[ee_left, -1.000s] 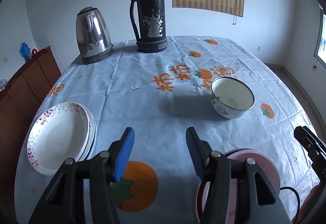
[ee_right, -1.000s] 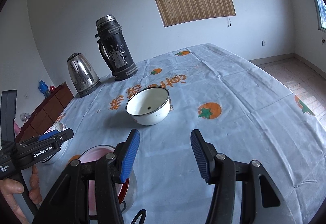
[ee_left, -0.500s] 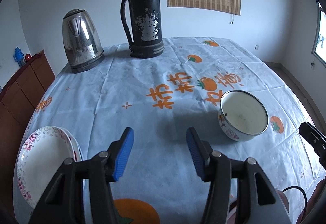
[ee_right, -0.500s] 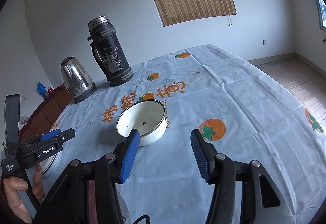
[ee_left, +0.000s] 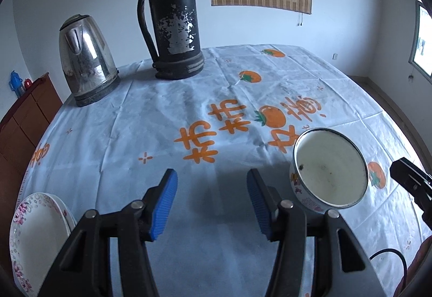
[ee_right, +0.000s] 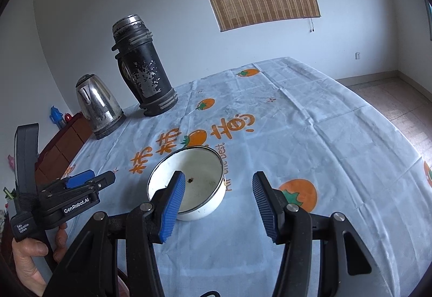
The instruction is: Organize plates and bowls
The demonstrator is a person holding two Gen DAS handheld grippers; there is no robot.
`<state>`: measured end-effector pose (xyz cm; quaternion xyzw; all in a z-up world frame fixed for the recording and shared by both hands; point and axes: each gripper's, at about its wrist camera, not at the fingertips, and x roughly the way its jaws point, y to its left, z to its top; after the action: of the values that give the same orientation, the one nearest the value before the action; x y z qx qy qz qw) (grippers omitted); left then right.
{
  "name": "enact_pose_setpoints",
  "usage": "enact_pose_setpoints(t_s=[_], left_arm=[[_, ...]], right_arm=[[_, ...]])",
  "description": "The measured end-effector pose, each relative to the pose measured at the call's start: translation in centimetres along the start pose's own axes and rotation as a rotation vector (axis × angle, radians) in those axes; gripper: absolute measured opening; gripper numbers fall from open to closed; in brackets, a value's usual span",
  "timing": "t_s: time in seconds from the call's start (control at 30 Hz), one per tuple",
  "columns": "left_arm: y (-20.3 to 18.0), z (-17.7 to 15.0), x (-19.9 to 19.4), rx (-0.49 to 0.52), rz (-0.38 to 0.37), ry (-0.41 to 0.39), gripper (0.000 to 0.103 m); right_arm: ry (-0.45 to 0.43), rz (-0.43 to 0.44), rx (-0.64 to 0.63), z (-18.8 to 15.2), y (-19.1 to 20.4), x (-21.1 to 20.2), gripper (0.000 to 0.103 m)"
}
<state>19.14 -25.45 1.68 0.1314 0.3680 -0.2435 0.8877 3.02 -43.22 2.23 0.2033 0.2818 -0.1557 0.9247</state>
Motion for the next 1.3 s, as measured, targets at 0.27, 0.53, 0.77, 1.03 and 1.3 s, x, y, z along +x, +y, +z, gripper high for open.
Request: enact_pose_setpoints(t_s=[0.27,0.53,0.77,1.03,1.3], left_arm=[[-1.7,0.6,1.3,0.026,-0.027,-0.005,0.054],[-2.8,1.2,2.1,0.048,-0.051,-0.008,0.054],[-3.8,1.4,2.8,0.092,-0.090,-0.007,0.054],[-3.6,1.4,3.8,0.081,-0.120,0.028,0.054],[-2.3,2.0,3.2,0.036,-0.140,0.007,0.054]], right_arm=[[0.041,0.044,0.034,-0.3,-1.2,1.5,0.055],[0.045,0.067,0.020,-0.2,-1.0,2.1,0.054],[0.055,0.068,0.041,-0.1,-1.5,2.5,0.054],[0.062,0.070,0.024,-0.3,-1.1,3.0,0.049],[0.063,0.078,0.030,-0.3,-1.1,3.2,0.049]])
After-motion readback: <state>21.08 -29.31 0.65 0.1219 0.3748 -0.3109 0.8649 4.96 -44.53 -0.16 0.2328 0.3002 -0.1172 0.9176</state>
